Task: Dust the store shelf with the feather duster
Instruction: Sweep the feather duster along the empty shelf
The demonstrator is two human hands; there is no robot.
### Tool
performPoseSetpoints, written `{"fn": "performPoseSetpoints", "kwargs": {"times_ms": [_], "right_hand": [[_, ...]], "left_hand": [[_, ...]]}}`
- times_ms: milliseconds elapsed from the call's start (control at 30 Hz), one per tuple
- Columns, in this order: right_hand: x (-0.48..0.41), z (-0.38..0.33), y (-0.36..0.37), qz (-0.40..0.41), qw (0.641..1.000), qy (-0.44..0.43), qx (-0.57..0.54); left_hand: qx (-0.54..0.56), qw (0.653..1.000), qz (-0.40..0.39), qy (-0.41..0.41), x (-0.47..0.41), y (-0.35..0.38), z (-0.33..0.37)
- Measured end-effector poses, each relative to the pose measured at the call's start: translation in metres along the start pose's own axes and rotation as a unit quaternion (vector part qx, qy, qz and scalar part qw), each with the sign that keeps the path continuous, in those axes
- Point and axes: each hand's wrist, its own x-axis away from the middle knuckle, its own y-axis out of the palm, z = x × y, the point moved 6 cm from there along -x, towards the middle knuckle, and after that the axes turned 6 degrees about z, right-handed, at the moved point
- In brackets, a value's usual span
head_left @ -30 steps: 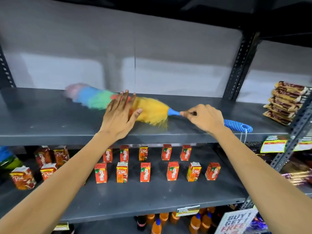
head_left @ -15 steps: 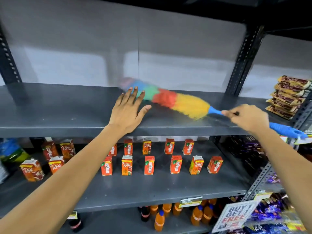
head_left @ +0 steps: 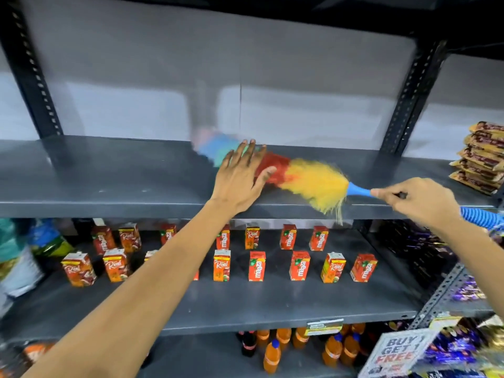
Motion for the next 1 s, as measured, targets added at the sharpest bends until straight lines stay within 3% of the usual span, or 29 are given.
{"fn": "performPoseSetpoints", "kwargs": {"times_ms": [200, 400, 600, 700, 833, 1000], "right_hand": [[0.004, -0.077, 0.020, -0.055, 0.988, -0.110, -0.093], [-0.012, -0.155, 0.041, -0.032, 0.981, -0.177, -0.067], [-0.015, -0.225, 0.057, -0.028, 0.977, -0.192, -0.088], [-0.004, -0.259, 0.057, -0.009, 0.966, -0.245, -0.086], [0.000, -0.267, 0.056, -0.039, 0.956, -0.271, -0.109], [-0.016, -0.225, 0.052, -0.012, 0.974, -0.217, -0.055]], "left_hand": [[0.011, 0.999, 0.036, -0.026, 0.002, -0.036, -0.023], [-0.023, 0.995, 0.077, -0.062, 0.012, -0.075, -0.067], [-0.066, 0.991, 0.052, -0.106, 0.035, -0.080, -0.103], [-0.081, 0.989, 0.038, -0.120, 0.042, -0.076, -0.116], [-0.074, 0.987, 0.029, -0.137, 0.043, -0.075, -0.124], [-0.056, 0.993, 0.018, -0.099, 0.025, -0.065, -0.101]]}}
